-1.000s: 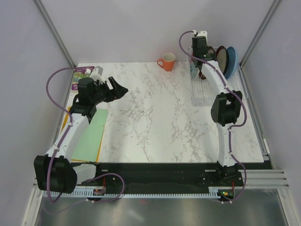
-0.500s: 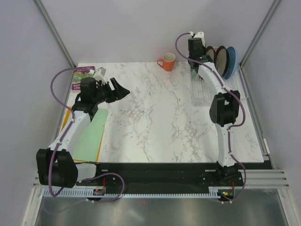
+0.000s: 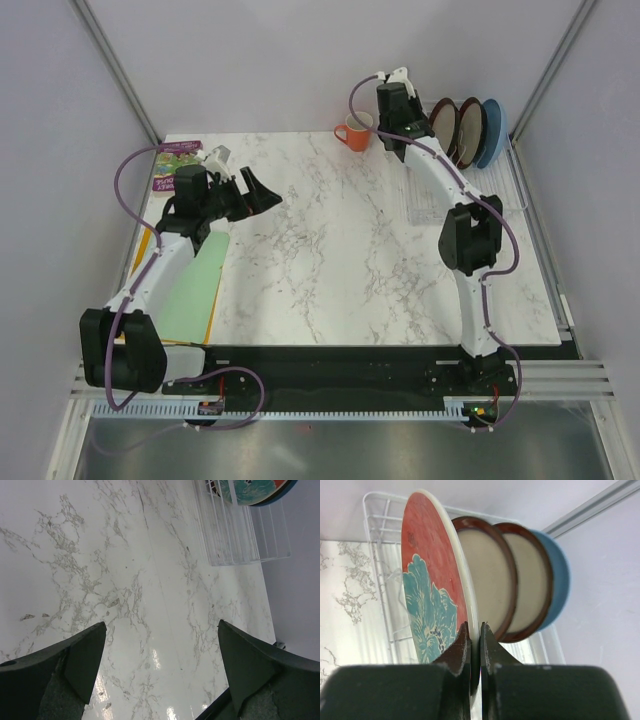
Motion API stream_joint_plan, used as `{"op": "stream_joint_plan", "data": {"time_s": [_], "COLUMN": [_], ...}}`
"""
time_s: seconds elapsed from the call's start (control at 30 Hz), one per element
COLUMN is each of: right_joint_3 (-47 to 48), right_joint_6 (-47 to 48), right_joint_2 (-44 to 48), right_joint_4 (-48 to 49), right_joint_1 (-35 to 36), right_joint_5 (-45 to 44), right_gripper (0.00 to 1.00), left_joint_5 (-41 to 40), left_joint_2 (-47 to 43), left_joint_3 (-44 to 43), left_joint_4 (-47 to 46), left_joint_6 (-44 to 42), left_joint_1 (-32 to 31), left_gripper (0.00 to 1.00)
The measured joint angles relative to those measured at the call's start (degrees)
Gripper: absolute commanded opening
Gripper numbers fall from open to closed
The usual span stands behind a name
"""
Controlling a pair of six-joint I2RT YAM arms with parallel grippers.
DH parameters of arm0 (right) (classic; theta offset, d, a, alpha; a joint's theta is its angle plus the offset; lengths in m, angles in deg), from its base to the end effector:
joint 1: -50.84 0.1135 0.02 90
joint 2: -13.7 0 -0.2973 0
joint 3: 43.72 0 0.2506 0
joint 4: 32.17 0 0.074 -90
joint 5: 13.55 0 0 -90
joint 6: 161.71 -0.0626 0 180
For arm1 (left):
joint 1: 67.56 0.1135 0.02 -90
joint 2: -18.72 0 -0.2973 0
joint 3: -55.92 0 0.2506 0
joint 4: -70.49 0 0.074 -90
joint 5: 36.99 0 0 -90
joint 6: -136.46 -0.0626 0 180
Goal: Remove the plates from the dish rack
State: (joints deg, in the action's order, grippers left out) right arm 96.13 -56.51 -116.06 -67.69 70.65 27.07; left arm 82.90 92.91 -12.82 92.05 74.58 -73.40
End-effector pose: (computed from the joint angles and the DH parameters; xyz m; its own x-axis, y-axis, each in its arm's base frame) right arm 0.5434 0.1453 0.3367 -0.5011 -0.3619 -0.7861 0.3035 0.7771 -0.5513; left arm 0.2980 -0.0618 0.3175 -0.6482 -0.3445 -0.6791 0.2544 0.7426 -0.6195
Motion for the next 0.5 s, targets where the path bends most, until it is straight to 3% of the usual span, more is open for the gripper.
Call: {"op": "stream_joint_plan", "data": {"time_s": [0.2, 0.37, 0.5], "right_joint_3": [0.00, -2.21, -5.38], "right_joint_6": [3.37, 2.93, -3.69], "right_joint_2": [6.78, 18.49, 29.77], "right_joint_4": [-0.17, -1.16, -8.28], "right_joint_1": [1.68, 5.81, 10.21], "right_joint_5": [-2.32, -2.97, 4.35], "right_gripper": [0.00, 0.00, 0.00], "left_joint_5": [0.42, 3.15, 8.31], "left_joint_2": [-0.63, -0.66, -1.20], "left_joint_3": [0.00, 0.04, 3.04], "left_joint_4": [0.04, -0.83, -9.03], "left_joint_6": [0.07, 2.16, 7.61], "left_joint_1": [0.02, 0.33, 0.79], "left_gripper": [1.00, 1.00, 1.00]}}
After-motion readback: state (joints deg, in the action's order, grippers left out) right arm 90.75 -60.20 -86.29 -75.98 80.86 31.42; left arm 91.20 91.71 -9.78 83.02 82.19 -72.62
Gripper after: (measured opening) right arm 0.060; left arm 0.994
